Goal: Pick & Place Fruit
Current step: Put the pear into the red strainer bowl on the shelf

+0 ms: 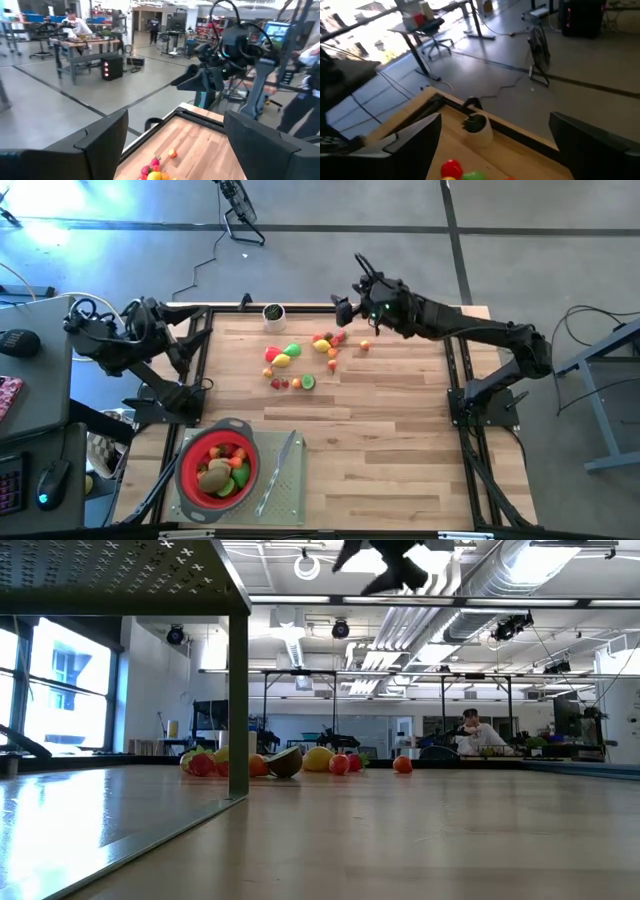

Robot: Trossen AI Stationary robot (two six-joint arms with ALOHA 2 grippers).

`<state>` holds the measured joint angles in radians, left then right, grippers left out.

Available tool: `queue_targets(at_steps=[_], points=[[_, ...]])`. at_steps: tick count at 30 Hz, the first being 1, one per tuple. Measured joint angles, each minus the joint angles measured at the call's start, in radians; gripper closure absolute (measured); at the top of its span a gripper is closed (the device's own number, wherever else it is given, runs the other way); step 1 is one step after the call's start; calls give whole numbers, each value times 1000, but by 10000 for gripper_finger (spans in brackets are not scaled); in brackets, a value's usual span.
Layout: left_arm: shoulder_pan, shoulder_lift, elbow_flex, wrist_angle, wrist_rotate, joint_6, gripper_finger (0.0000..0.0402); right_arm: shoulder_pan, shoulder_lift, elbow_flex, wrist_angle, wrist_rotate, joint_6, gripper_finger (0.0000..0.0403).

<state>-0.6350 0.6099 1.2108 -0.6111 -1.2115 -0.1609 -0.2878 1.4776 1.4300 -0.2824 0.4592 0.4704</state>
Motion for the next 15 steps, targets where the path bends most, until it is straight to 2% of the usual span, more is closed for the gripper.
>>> queue_targets(at_steps=[9,15], points=[[0,0,0,1,-101,7,80,-151,3,0,-254,-56,60,41],[0,-1,0,3,-157,-10,80,-223,39,0,-349,-177,51,41]])
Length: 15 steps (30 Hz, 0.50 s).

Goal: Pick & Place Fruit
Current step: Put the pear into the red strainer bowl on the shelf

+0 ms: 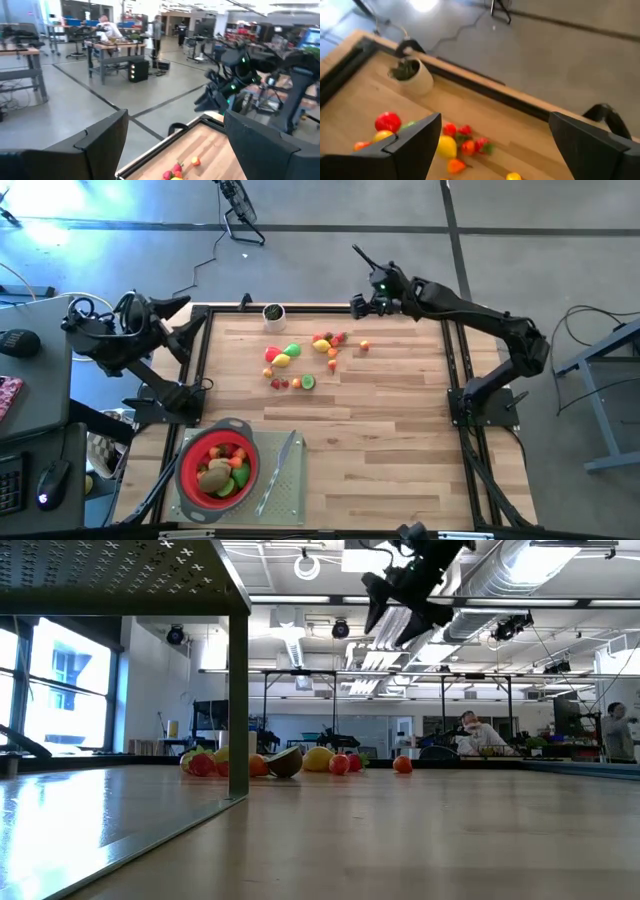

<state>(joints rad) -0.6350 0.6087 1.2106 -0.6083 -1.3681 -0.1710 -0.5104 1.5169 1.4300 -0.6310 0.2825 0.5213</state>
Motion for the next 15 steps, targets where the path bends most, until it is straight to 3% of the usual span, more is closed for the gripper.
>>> queue_targets(at_steps=[7,15], points=[[0,4,0,6,-79,-53,80,-45,93,0,-68,-207,-24,41],[0,4,0,4,-81,-93,80,-67,218,0,-166,-269,-102,41]])
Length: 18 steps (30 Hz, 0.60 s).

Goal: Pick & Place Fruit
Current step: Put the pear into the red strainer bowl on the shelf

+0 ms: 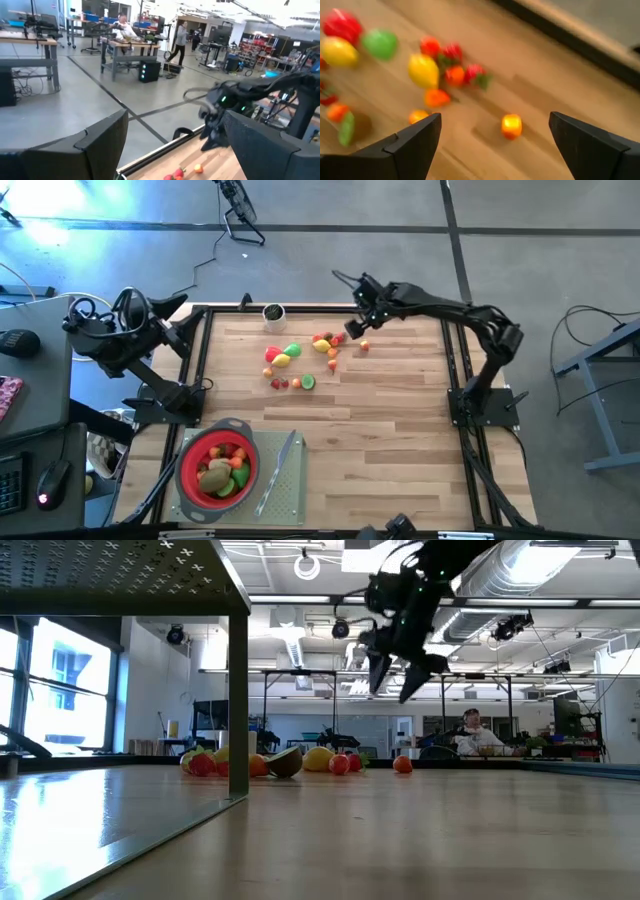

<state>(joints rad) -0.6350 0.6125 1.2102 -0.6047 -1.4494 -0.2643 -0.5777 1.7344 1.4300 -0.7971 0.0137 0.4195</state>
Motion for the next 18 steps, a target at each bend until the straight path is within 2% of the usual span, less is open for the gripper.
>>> queue_targets(at_steps=[5,18], points=[[0,0,0,0,0,-55,80,-6,85,0,-55,-16,-2,41],[0,0,0,-50,0,-56,80,-7,265,0,-67,-15,-24,41]])
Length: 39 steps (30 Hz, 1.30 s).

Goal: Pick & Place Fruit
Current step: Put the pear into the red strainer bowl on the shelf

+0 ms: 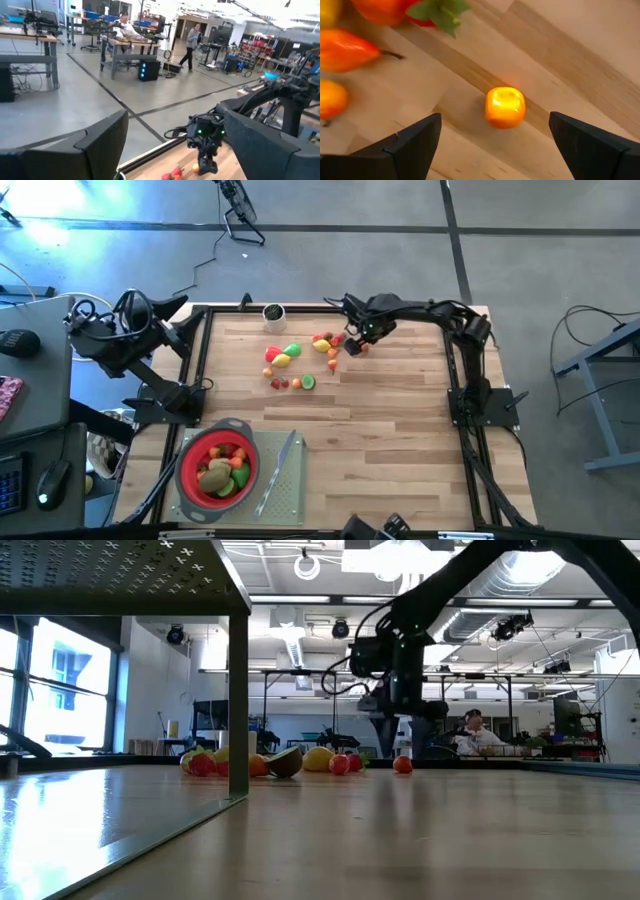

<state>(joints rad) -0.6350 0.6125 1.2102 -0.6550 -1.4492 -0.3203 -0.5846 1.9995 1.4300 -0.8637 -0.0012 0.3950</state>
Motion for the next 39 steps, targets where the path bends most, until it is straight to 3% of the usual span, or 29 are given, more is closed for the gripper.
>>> queue_targets(at_steps=[39], points=[[0,0,0,-26,0,-28,80,-13,20,0,74,-1,-52,41]])
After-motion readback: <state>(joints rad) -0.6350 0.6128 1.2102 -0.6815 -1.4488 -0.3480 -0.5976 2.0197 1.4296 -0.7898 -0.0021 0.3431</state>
